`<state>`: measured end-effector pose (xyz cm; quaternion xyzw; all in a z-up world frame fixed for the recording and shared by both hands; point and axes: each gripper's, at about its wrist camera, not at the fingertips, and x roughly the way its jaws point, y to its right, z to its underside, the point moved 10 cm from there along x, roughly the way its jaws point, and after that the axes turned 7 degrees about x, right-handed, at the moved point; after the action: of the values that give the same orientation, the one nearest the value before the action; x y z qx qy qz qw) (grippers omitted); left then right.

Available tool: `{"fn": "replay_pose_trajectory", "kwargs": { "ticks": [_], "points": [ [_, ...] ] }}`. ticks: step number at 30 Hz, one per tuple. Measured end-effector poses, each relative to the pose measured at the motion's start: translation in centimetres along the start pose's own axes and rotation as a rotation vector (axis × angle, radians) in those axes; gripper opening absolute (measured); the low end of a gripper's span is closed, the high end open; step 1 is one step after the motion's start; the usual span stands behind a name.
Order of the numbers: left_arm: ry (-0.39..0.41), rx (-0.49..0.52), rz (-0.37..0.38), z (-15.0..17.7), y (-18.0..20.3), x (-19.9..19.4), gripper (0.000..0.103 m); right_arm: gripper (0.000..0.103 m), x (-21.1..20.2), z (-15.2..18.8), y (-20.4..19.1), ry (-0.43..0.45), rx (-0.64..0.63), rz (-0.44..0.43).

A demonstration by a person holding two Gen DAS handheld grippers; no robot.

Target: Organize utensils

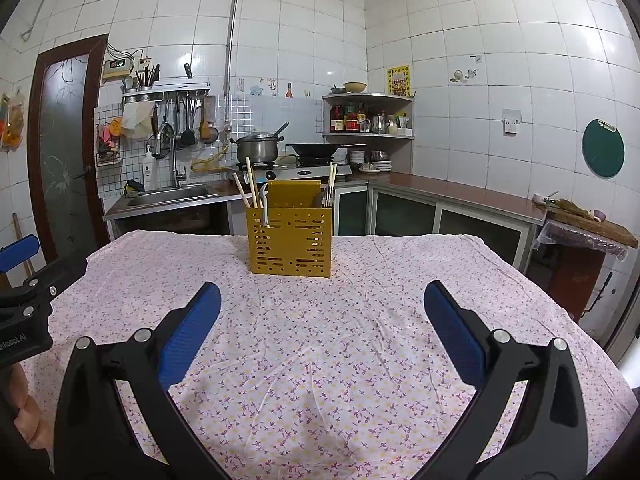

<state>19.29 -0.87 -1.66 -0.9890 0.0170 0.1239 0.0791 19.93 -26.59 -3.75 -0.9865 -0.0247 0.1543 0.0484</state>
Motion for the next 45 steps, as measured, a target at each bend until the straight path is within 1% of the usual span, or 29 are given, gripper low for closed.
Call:
{"fn": "replay_pose_trajectory", "kwargs": {
  "ticks": [45],
  "points": [
    [0.019,0.000,0.000,-0.44,0.57,-0.66,0.099,0.099,-0.58,-0.45,0.09,0.016,0.003,0.013]
  ]
}}
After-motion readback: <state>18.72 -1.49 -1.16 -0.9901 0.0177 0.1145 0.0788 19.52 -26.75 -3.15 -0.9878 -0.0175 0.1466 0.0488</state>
